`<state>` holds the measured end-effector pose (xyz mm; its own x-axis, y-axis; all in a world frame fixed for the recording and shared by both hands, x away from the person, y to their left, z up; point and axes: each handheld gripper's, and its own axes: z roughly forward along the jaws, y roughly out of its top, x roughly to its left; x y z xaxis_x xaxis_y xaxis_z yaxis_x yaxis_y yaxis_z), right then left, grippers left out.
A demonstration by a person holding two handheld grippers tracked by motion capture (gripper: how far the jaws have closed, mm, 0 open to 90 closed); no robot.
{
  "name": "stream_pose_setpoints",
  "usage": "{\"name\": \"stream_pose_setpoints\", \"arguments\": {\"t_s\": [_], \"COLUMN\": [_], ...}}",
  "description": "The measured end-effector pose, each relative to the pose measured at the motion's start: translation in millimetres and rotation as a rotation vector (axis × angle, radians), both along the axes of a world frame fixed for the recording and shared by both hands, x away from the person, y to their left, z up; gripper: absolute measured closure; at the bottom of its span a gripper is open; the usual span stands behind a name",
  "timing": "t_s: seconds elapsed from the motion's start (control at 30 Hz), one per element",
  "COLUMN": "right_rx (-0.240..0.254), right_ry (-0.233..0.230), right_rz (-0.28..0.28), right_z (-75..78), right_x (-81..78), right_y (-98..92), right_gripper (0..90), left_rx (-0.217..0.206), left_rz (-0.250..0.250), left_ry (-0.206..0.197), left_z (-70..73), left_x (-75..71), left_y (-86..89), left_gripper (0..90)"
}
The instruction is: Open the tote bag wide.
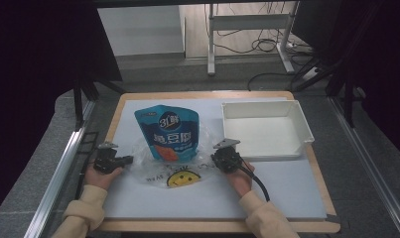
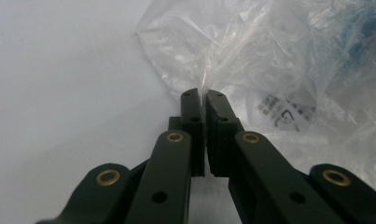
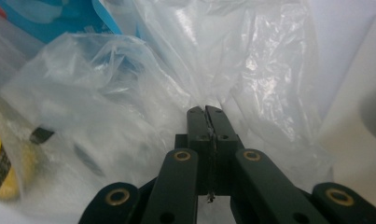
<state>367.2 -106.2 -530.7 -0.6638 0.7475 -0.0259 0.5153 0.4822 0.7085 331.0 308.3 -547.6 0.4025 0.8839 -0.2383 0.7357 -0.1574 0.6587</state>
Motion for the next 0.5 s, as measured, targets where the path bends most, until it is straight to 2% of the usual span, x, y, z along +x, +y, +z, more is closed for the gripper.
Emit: {"name": "stream_pose_setpoints", "arguments": {"t_s": [0.3,0.5], "right_rx": [0.000,0.007], "right_ry": [-0.001,-0.004], "right_rz": [0.004,0.008], "right_z": [-0.1,-0.4], "right_x": [-2.4,-2.3], "right_y": [-2.6,-2.1], "right_gripper": [89.2,88.9], "left_rx": [0.021,0.021], "left_rz": [-0.014,-0.013], "left_ry": [0.008,0.007], "left_z": [1.9,2.0], "left_x": [-6.9,-8.1], "left_y": [-1.6,-2.2], "left_gripper": [87.3,86.9]}}
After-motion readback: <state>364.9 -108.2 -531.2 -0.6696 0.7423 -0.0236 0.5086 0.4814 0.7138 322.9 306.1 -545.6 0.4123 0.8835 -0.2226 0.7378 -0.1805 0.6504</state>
